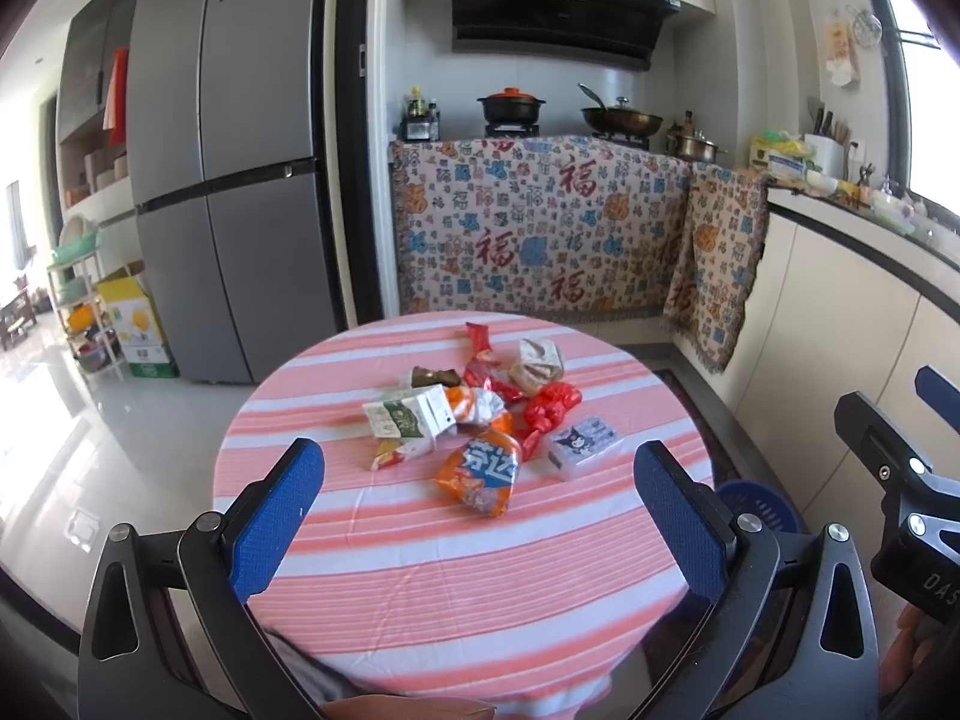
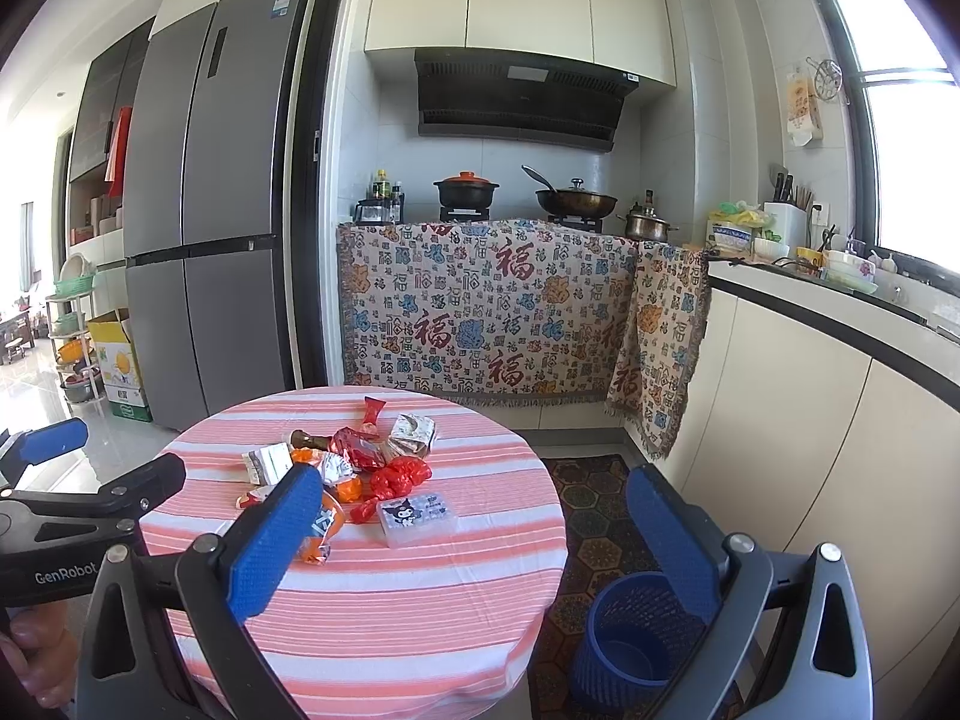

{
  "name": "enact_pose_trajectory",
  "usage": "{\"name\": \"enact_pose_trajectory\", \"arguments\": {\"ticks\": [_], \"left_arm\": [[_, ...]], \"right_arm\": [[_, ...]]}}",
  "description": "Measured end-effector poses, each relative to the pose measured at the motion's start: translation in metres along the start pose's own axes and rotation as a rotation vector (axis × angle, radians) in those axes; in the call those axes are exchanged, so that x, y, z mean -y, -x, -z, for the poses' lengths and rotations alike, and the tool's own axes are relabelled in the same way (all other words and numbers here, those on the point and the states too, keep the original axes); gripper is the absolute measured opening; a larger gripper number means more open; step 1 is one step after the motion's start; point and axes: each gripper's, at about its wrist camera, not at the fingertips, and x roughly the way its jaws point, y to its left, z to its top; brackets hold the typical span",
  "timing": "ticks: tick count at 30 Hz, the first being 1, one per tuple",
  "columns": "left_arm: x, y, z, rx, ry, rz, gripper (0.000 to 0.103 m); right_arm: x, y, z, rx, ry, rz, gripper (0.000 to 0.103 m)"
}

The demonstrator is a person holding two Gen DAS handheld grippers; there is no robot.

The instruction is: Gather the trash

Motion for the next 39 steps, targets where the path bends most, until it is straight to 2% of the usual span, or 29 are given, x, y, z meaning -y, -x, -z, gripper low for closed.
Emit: {"name": "enact_pose_trajectory", "arguments": {"ticks": [27, 34, 39], "left_arm": [[0.002, -0.027, -0.002, -0.079, -0.015, -0.021, 0.103], [0.004, -0.044, 0.002, -0.106, -0.013, -0.017, 0.103], [-0.006, -0.07, 0.017, -0.132, 0.012, 0.011, 0.103]], "right_arm": [[0.005, -0.021, 0.015, -0.022, -0.019, -0.005, 0.103], [0.006, -0.031, 0.02, -0.028, -0.019, -0.013, 0.103], [0.01, -0.05, 0.035, -0.035, -0.015, -0.04, 0.103]]}}
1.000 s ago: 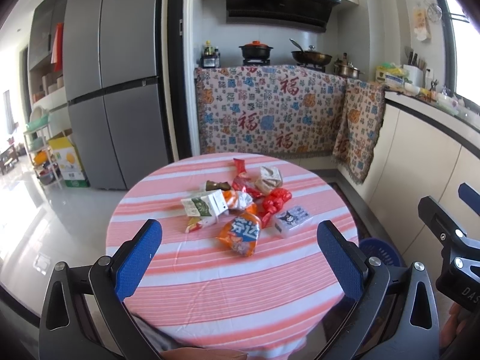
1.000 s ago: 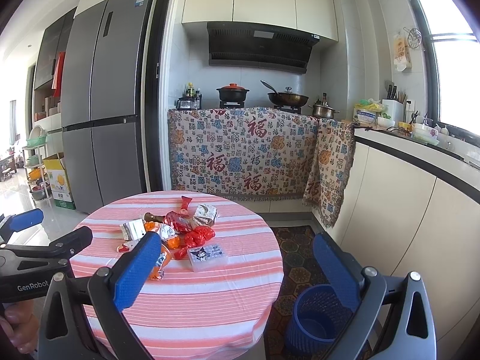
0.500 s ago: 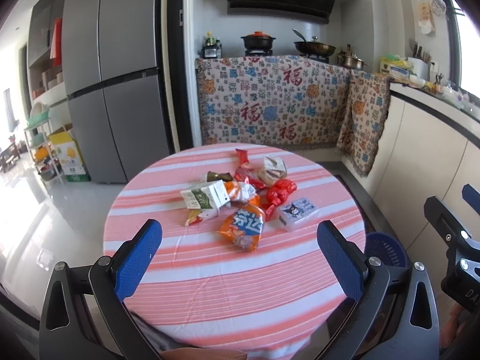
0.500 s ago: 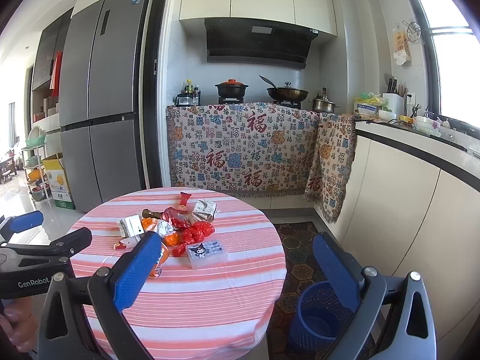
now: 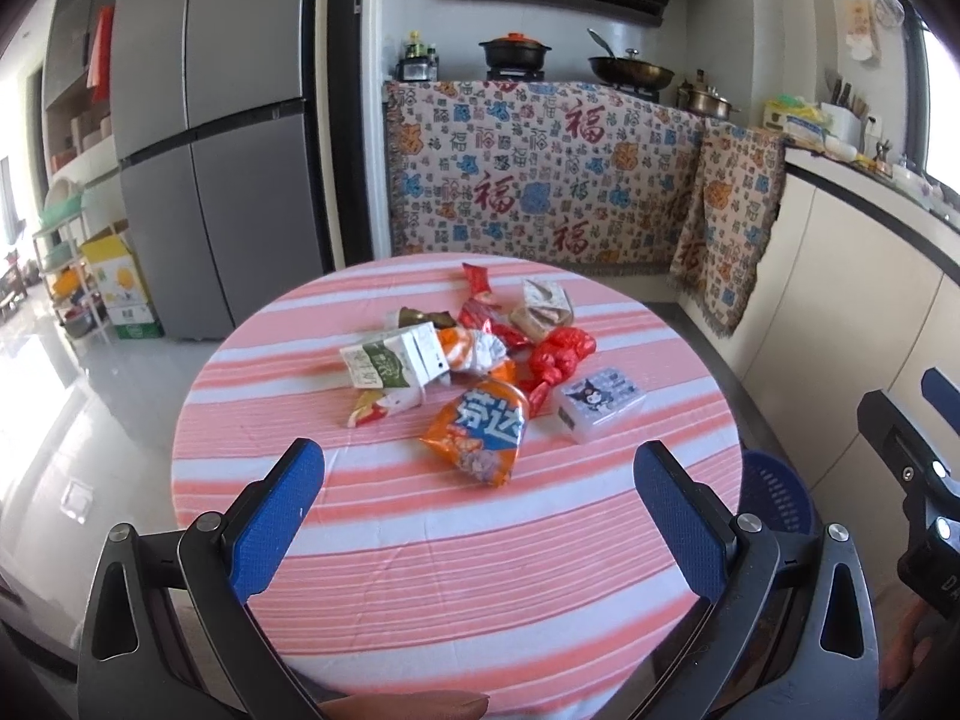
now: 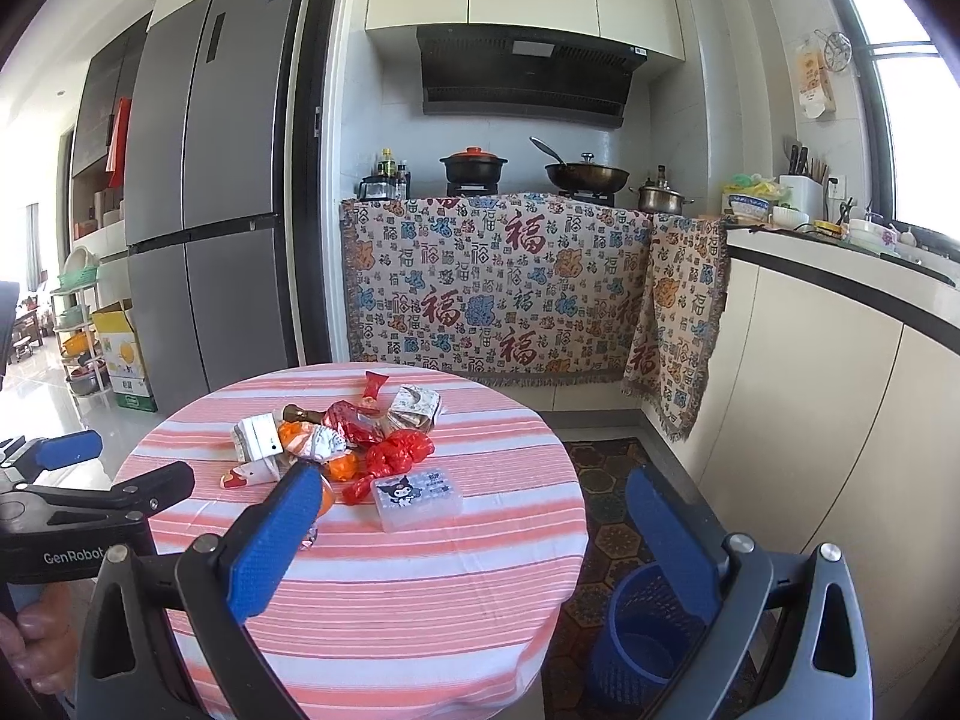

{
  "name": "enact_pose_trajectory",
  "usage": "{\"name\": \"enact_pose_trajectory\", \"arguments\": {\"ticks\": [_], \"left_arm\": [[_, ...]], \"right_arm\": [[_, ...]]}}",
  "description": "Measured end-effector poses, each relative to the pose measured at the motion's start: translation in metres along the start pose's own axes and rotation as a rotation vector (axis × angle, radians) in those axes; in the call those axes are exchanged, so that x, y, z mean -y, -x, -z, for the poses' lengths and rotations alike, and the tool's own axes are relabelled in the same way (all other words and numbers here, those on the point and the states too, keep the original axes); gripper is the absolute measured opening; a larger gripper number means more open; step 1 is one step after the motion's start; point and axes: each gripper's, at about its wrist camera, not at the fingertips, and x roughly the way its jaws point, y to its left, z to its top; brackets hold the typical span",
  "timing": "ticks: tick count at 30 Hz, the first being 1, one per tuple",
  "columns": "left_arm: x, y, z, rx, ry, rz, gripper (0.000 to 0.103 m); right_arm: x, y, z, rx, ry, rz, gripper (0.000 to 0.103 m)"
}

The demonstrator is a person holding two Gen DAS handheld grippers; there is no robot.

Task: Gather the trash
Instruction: 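Move the left tool toward the orange can while the right tool approaches the clear Kuromi box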

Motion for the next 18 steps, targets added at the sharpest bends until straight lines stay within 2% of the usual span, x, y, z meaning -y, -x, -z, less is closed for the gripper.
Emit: {"name": "enact_pose_trajectory", "arguments": {"ticks": [5, 11, 15, 18], "left_arm": [[-0.01, -0.039, 0.019, -0.036, -0.016, 0.006, 0.103], [-0.024, -0.086, 0.038, -0.119, 0.0, 0.016, 0.102], [-0.03, -0.116, 0.04, -0.162, -0.03, 0.019, 0.102], [-0.035, -0.134, 0.035, -0.181, -0.045, 0.059, 0.102]], "right_arm": [[0.007, -0.031, 0.029, -0.058, 0.002, 0.004, 0.103], [0.012, -0.052, 0.052, -0.102, 0.02, 0.01, 0.103], [0.015, -0.068, 0.069, -0.145, 0.021, 0.009, 0.103], [0.015, -0.078, 0.082, -0.183, 0.017, -0.001, 0.103]]}}
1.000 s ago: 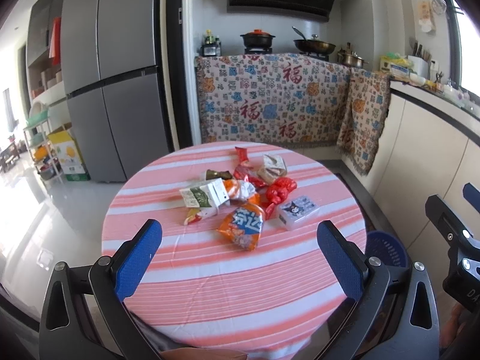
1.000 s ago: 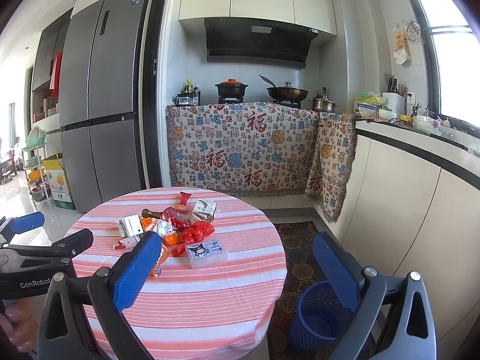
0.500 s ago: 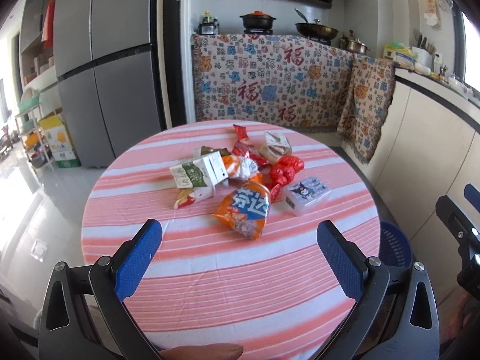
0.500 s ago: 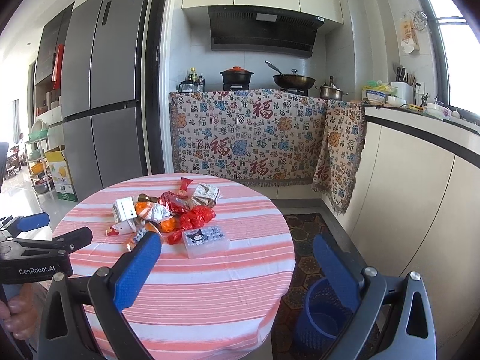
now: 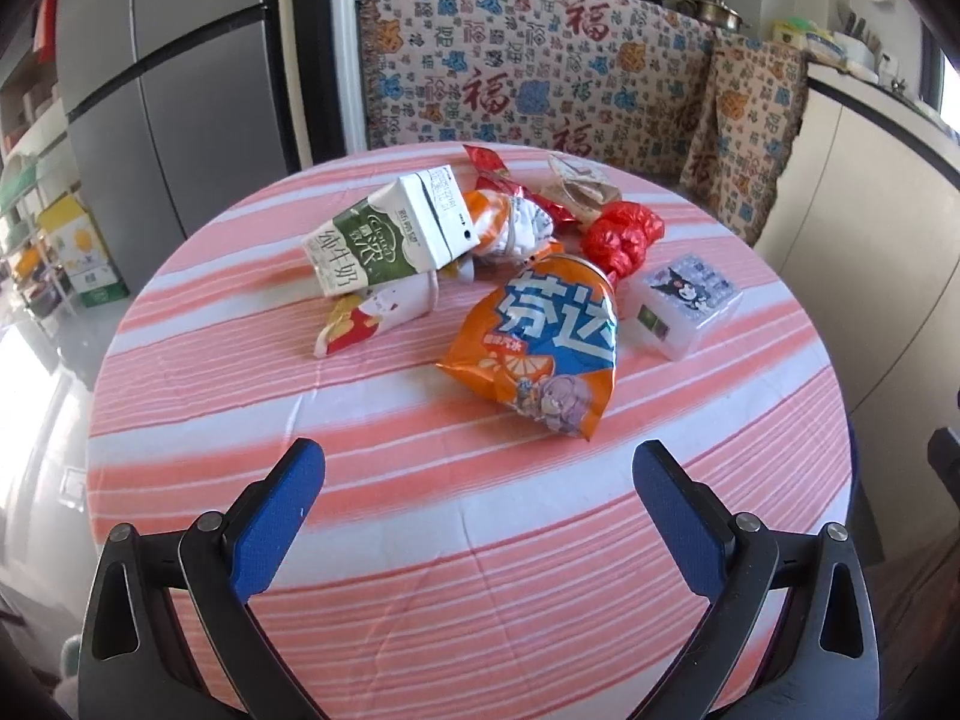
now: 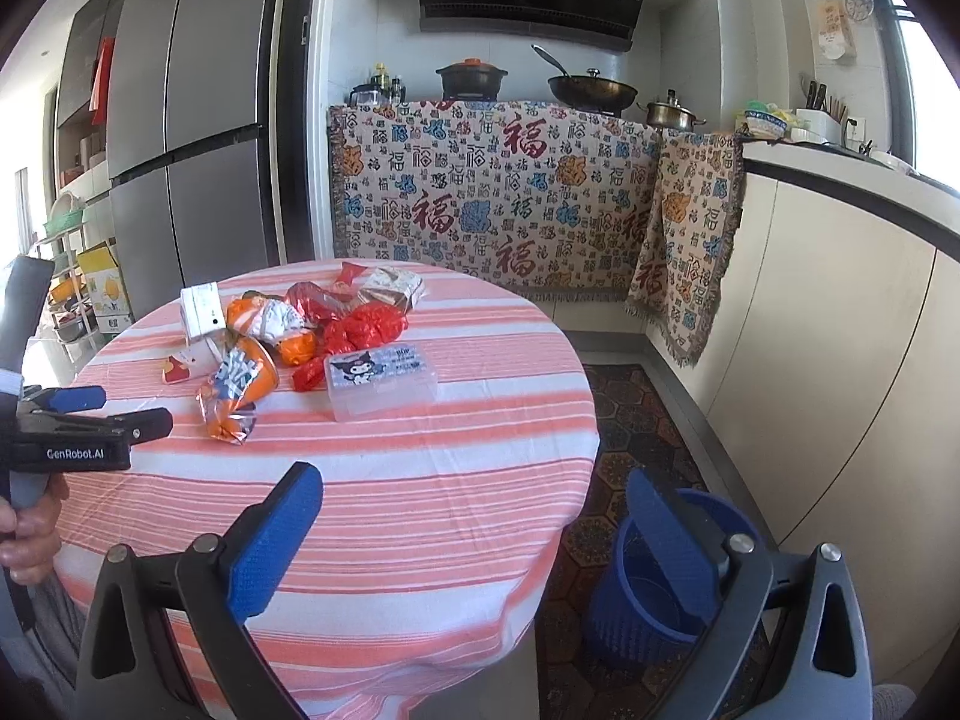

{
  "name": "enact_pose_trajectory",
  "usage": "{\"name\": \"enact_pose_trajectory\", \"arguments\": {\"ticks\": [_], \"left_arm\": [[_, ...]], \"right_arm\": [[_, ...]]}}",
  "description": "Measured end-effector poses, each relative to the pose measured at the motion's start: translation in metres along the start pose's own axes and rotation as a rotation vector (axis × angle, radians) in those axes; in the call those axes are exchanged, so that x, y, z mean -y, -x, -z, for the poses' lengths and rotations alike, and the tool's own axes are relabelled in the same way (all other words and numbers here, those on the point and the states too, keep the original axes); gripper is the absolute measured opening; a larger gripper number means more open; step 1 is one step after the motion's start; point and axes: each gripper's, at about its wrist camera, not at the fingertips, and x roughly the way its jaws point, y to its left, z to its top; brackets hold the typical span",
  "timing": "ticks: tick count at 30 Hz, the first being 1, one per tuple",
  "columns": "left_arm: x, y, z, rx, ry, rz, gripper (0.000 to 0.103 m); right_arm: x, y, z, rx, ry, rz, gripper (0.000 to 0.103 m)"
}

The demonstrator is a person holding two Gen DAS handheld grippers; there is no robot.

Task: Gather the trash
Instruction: 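Move the left tool toward the orange can while the right tool approaches the clear Kuromi box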

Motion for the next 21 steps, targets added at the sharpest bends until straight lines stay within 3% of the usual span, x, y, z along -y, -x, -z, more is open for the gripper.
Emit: {"name": "enact_pose_trajectory", "arguments": {"ticks": [3, 10, 15, 21], "left_arm": [[-0.002, -0.012, -0.011, -0.011, -0.004, 0.081, 0.102], [0.021, -0.037, -0.029, -0.007, -0.113, 0.121, 0.102], [0.033, -0.056, -0.032, -0.016, -0.186, 0.053, 0.102], [-0.001, -0.056, -0.023, -0.065, -0.087, -0.006, 0.102]], "right_arm": [[-0.003, -0.005, 0.004, -0.014, 0.003, -0.01, 0.103], [-0.01, -0.022, 0.011, -0.069, -0.009, -0.063, 0.103], [-0.01, -0.027, 0.012, -0.089, -0.014, -0.059, 0.103], [-0.012, -0.029, 0.007, -0.084, 0.01, -0.049, 0.103]]}}
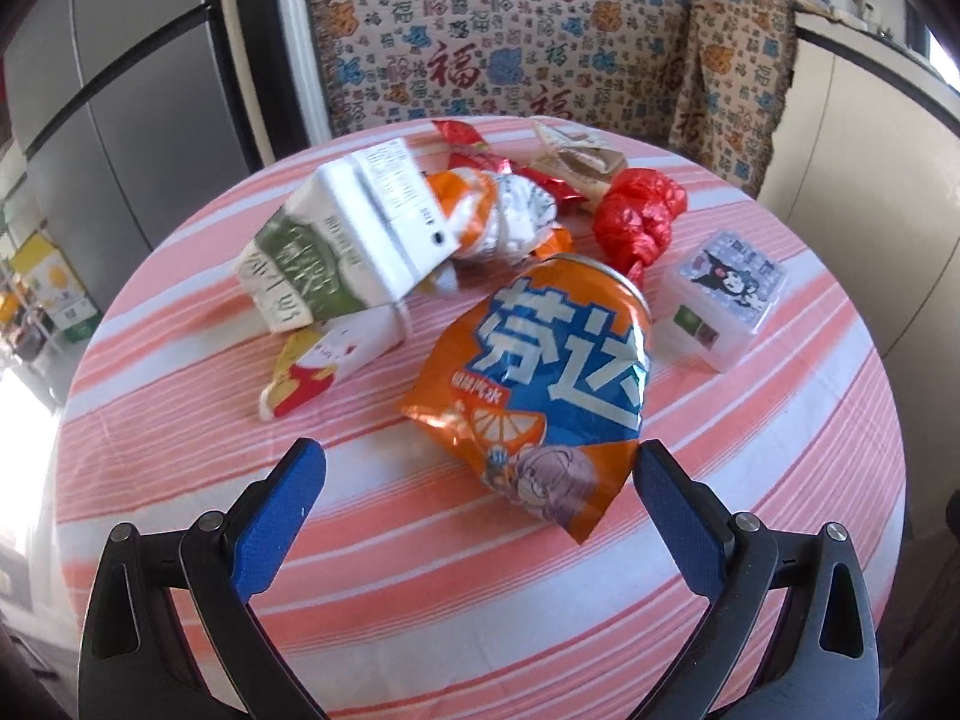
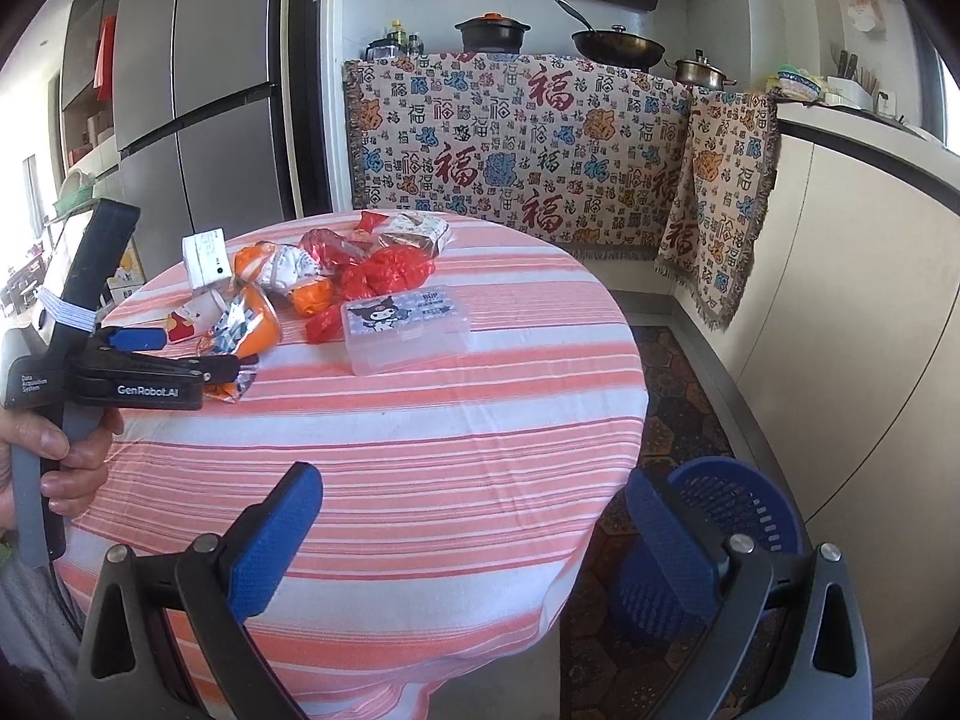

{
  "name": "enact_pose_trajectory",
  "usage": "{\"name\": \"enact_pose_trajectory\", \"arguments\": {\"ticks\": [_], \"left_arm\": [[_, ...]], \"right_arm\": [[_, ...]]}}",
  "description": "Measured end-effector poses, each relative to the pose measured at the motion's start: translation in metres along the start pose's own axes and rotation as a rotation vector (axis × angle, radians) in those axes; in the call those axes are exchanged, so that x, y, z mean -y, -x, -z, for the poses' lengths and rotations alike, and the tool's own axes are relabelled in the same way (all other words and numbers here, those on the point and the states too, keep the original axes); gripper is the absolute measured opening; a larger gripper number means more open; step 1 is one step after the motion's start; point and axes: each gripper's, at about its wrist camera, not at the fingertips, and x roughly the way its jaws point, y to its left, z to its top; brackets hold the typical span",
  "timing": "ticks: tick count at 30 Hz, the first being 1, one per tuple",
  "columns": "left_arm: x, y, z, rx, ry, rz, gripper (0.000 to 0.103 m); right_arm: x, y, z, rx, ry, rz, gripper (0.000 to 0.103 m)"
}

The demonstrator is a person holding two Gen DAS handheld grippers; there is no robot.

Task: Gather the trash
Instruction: 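Move the left tool toward the orange can while the right tool approaches the clear Kuromi box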

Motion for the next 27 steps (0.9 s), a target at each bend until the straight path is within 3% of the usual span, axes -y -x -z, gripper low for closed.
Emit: {"name": "enact_pose_trajectory", "arguments": {"ticks": [5, 12, 18, 23, 25, 27], "left_arm": [[-0.032, 0.011, 0.015, -0.039, 0.078, -0.052, 0.102], [-0.024, -0.004, 0.017, -0.056, 0.113, 0.012, 0.102], [-0.019, -0.02, 0.012, -0.065, 0.118, -0.013, 0.102], [-0.018, -0.024, 0.011, -0.073, 0.102, -0.029, 0.102], [-0.021, -0.024, 0.012, -0.074, 0.105, -0.034, 0.102], [-0.026, -0.023, 0.015, -0.077, 0.105, -0.041, 0.103]], "right_arm": [[0.002, -0.004, -0.005, -0.005, -0.008, -0.011, 0.103], [0.002, -0.025, -0.023, -0.037, -0.031, -0.09, 0.103], [-0.034, -0.107, -0.071, -0.158, 0.117, -0.157, 0.103], [-0.058, -0.144, -0.082, -0.192, 0.193, -0.119, 0.103], [-0.052, -0.151, -0.083, -0.197, 0.17, -0.054, 0.103], [-0.035, -0.149, -0.082, -0.197, 0.105, -0.055, 0.103]]}}
